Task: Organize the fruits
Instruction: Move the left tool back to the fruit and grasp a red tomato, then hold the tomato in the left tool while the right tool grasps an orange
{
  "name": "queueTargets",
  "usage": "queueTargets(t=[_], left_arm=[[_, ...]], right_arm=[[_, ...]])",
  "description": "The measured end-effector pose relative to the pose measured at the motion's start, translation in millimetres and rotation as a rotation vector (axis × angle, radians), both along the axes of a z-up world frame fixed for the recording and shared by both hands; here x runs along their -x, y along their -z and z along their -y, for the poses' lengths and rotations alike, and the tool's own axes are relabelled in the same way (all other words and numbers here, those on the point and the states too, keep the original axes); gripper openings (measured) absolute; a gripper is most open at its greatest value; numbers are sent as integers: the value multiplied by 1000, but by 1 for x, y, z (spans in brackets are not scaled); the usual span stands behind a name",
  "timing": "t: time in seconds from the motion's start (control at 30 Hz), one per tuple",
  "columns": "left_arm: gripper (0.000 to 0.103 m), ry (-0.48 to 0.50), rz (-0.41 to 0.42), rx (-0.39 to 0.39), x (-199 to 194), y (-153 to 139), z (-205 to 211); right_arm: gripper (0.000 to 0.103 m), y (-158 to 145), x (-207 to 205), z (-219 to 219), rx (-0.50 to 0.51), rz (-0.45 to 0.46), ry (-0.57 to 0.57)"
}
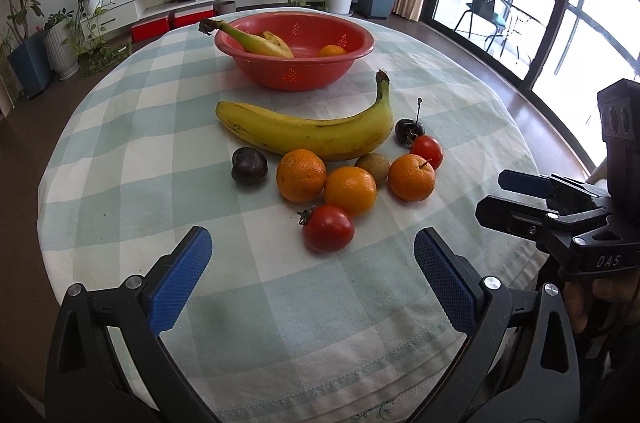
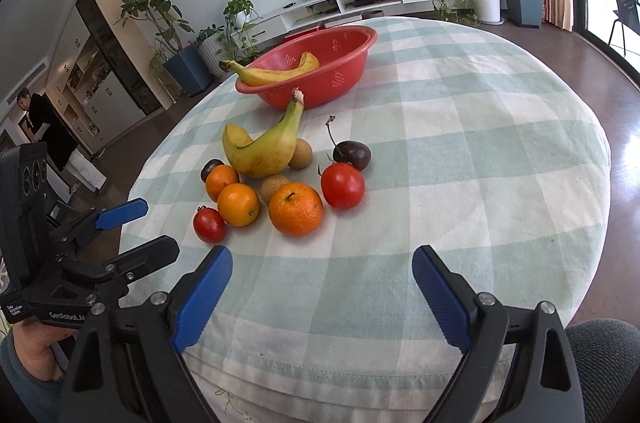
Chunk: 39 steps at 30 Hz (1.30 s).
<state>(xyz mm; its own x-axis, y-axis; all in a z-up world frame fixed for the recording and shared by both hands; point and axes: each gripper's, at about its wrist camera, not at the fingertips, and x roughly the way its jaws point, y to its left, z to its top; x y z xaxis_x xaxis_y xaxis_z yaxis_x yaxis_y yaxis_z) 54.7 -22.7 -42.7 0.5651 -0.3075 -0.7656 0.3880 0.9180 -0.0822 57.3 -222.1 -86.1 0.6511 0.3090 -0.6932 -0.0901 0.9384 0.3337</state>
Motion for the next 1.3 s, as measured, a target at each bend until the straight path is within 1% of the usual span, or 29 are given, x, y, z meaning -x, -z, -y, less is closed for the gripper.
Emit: queueTargets(t=[0.13, 0.2, 0.27, 0.33, 0.53, 0.6, 0.63, 0.67, 0.8, 0.9, 0.97, 1.3], left_arm=[[100, 0, -22, -13, -8, 5, 6], [88, -10, -35, -12, -13, 10, 7], [62, -15, -68, -5, -19, 17, 6], [55, -20, -89, -4, -23, 23, 4], [55, 5, -92, -11, -27, 28, 8], [51, 15, -98, -13, -30, 31, 10], [46, 18, -102, -14, -31, 32, 11], [44, 23, -103, -14, -32, 33, 12], [44, 27, -98, -26, -35, 36, 14], [39, 25, -97, -27, -36, 37, 13], [34, 28, -93, -26, -36, 37, 12], [33, 39, -82, -22, -34, 38, 11]], right_arm=[[86, 0, 0, -1, 10, 3, -4], [84, 0, 1, -1, 12, 5, -2], [84, 0, 1, -1, 11, 6, -1], [83, 0, 1, -1, 11, 7, -2], [81, 0, 0, -2, 13, 3, -6], [79, 1, 0, -3, 16, 0, -12], [79, 1, 1, -3, 16, 1, -12], [79, 1, 1, -3, 16, 1, -11], [79, 1, 1, -3, 15, -2, -11], [79, 0, 2, -4, 18, -2, -14], [79, 0, 3, -5, 21, -1, -16], [79, 0, 4, -7, 24, -5, -18]])
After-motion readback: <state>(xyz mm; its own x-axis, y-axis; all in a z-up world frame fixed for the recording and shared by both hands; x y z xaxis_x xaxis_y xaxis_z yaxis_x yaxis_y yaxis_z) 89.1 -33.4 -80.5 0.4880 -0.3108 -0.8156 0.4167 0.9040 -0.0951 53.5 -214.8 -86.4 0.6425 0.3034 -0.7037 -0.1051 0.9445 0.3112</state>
